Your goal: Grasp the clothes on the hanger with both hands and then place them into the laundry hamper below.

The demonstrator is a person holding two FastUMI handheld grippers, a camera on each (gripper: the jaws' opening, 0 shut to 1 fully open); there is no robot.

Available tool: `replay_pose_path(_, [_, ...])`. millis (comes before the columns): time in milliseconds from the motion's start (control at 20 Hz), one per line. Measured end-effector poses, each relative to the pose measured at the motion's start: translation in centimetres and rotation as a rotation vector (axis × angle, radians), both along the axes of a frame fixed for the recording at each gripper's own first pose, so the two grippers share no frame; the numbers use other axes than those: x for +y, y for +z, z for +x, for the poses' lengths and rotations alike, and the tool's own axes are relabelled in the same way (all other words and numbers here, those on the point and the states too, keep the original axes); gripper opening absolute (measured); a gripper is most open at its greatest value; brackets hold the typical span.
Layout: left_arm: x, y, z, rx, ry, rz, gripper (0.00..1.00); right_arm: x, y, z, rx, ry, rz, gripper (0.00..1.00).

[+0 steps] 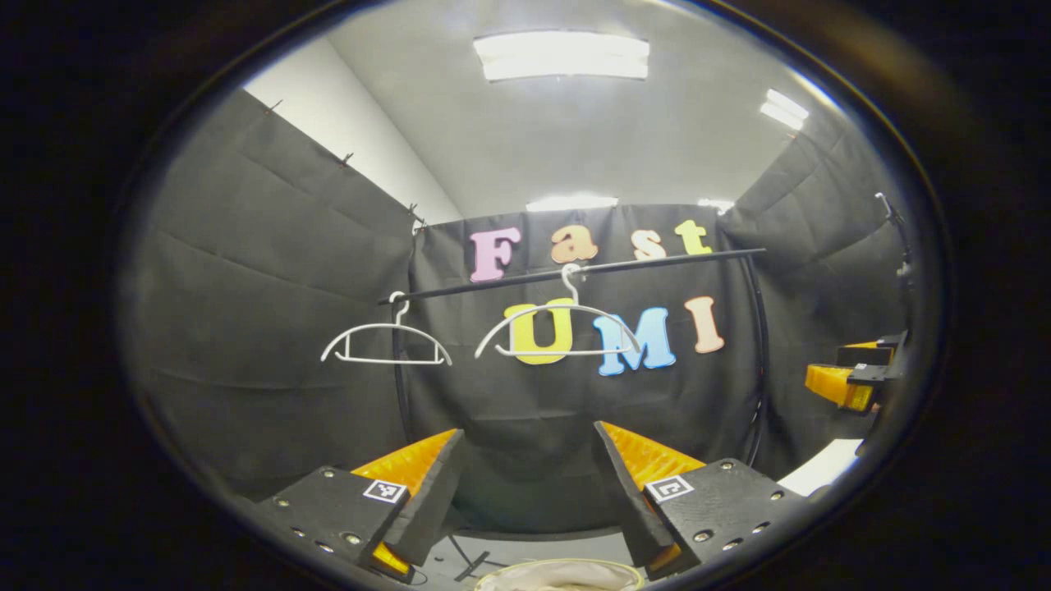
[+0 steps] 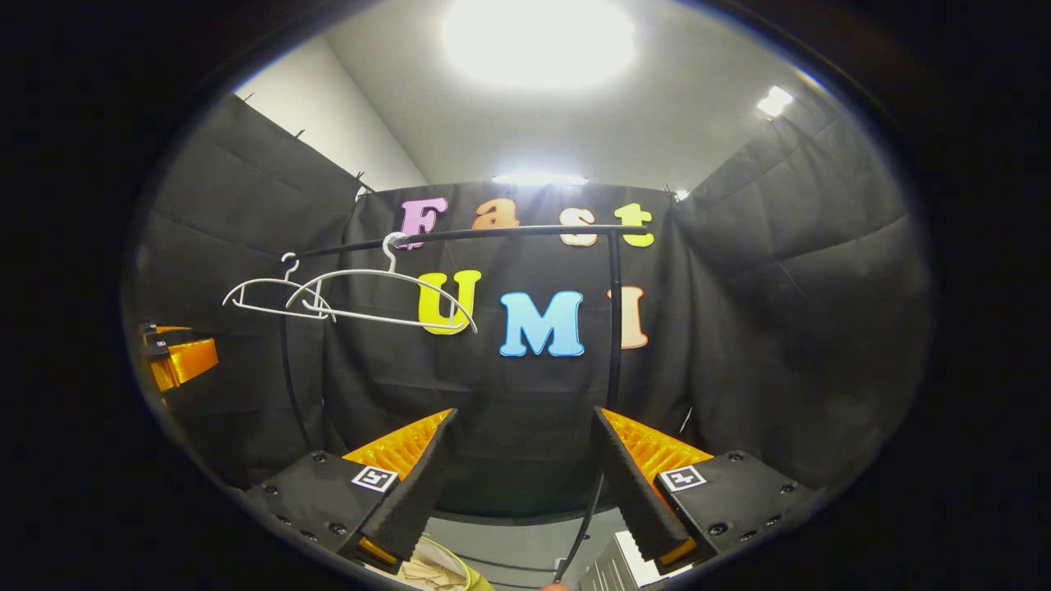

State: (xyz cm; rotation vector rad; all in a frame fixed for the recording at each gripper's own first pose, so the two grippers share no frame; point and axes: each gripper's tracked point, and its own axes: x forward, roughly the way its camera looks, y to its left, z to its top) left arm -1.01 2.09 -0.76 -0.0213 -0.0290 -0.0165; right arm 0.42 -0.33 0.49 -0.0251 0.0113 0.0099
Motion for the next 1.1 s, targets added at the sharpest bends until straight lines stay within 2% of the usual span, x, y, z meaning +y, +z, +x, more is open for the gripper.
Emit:
replay_pose_path(700, [-1.0, 0.2, 0.0, -0.005, -0.01, -0.001, 0.9, -0.9, -0.1, 0.0, 0.005, -0.02, 0.01, 0.99])
replay_pose_path(850, [-2.3, 0.5, 0.4, -0.013, -0.025, 0.0, 0.9, -2.2, 0.2, -0.7, 0.005, -0.04, 0.007, 0.99])
replay_pose_path(900, [-3.0, 0.7, 0.5, -0.018, -0.028, -0.004, 0.9, -2.9, 0.3, -0.9, 0.003, -0.046, 0.001, 0.96])
replay_pose_path(950, [-3.8, 0.7, 0.7, -0.022, -0.03, -0.009, 0.9, -3.8, 0.3, -1.0, 0.0, -0.051, -0.005, 0.99])
replay_pose_path(1100, [-7.2, 1.0, 0.8, -0.028, -0.04, -0.015, 0.9, -7.2, 0.1, -1.2, -0.003, -0.069, 0.003, 0.97])
